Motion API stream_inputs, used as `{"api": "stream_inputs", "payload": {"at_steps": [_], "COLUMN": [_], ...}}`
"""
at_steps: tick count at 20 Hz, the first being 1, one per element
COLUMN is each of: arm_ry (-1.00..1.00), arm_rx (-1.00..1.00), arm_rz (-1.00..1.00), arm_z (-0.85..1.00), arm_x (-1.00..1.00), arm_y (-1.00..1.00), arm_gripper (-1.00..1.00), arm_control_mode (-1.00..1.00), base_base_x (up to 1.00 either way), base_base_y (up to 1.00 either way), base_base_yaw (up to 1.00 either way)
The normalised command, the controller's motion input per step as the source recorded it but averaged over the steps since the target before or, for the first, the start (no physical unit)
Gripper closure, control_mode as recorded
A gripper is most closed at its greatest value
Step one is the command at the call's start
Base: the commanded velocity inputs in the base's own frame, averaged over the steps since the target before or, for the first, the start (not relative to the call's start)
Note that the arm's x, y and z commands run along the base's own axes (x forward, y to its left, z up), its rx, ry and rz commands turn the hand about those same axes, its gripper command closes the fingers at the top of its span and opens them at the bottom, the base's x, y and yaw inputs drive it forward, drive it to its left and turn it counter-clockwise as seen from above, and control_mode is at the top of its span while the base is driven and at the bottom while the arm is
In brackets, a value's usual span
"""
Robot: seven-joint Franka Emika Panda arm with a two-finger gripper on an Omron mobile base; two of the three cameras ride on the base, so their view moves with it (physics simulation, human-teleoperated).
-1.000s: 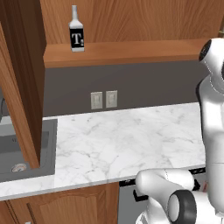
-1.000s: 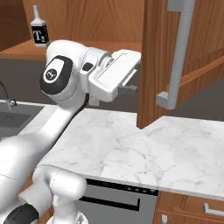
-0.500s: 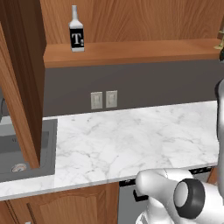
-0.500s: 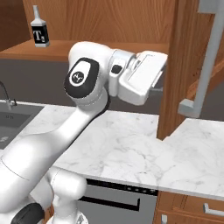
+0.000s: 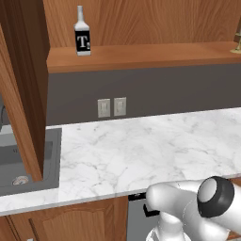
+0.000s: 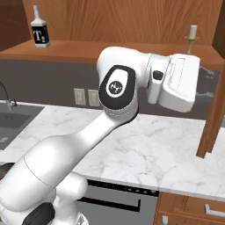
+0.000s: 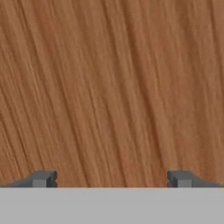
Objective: Get the candle and the liquor from the cabinet and move them to the dining counter.
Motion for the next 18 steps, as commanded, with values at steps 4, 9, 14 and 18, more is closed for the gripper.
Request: {"api": "stream_inputs", "payload": {"at_steps": [4,9,14,18], "arm_ry": [0.0,0.0,0.0,0.0], "arm_rx": [0.0,0.0,0.0,0.0], "arm_rz": [0.13,0.14,0.15,0.12], "arm_z": [0.0,0.0,0.0,0.0], "arm_x": [0.06,0.09,0.15,0.07], "arm_y": [-0.72,-0.71,-0.68,-0.46], "arm_gripper": [-1.0,-1.0,-1.0,-1.0], "arm_control_mode": [-1.0,-1.0,-1.0,-1.0], "base_base_x": [0.0,0.0,0.0,0.0], "base_base_y": [0.0,0.0,0.0,0.0], "base_base_yaw": [0.0,0.0,0.0,0.0]}}
